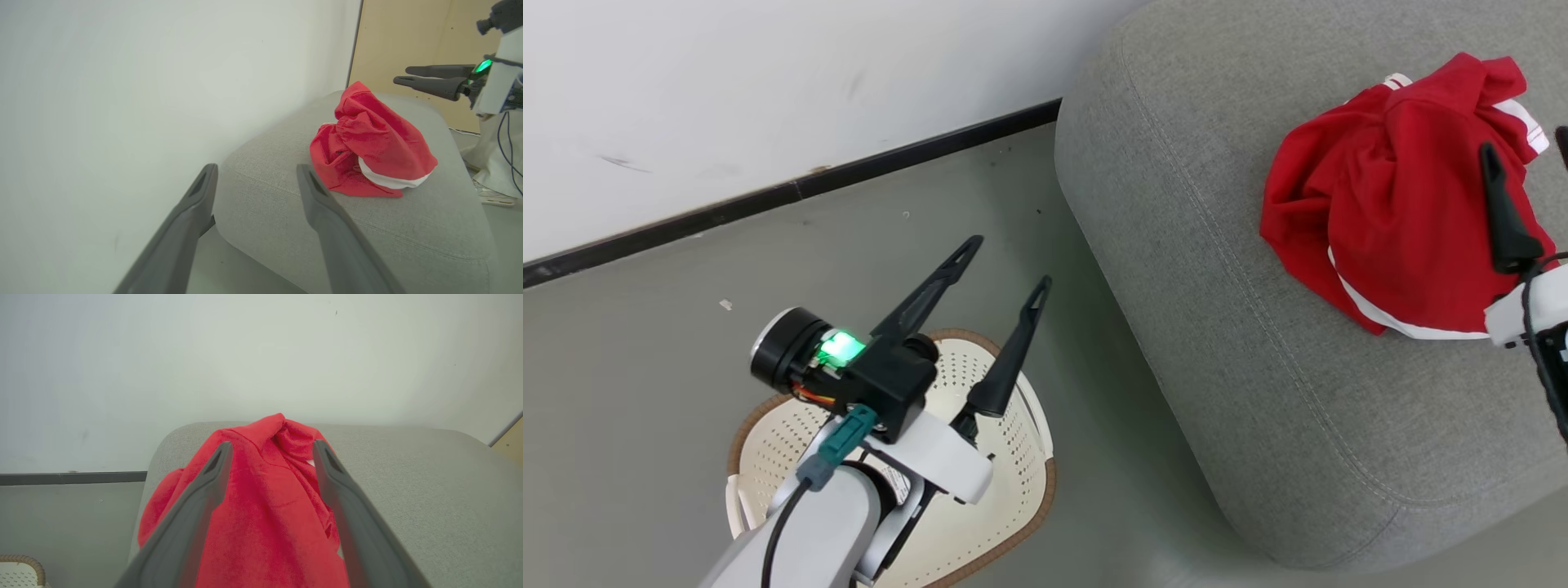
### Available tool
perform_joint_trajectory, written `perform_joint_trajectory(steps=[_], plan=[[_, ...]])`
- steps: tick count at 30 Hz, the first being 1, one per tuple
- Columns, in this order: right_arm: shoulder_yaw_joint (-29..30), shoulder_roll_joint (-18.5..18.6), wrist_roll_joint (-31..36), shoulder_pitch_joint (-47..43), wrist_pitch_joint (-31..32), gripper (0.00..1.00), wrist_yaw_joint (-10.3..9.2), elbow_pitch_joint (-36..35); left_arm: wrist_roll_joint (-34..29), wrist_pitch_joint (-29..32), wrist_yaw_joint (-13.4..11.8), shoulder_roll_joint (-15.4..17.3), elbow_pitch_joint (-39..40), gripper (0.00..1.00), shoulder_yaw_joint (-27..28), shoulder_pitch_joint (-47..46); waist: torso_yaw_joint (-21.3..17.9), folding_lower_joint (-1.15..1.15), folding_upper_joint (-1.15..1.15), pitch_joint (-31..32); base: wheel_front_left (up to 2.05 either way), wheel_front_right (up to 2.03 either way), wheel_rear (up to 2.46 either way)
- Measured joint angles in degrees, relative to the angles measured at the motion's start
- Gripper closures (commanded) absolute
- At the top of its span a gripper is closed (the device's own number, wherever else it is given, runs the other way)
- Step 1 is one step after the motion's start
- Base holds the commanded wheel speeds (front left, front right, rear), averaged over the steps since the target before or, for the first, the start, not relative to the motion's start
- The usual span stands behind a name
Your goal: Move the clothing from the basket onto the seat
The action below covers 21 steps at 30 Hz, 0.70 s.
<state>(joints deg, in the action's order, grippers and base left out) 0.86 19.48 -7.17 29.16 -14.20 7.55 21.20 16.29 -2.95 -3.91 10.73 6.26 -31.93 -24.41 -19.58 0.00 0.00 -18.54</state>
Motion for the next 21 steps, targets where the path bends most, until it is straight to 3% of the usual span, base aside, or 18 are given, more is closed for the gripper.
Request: perform_joint_trajectory(steps=[21], plan=[[-8.89, -7.21, 0.15, -2.30, -0.25, 0.00, 0.00, -7.87, 3.99, -7.99, -9.37, 1.98, -3.90, 0.00, 13.35, 11.32, 6.73, 0.00, 0.00, 5.46, 0.00, 0.00, 0.00]])
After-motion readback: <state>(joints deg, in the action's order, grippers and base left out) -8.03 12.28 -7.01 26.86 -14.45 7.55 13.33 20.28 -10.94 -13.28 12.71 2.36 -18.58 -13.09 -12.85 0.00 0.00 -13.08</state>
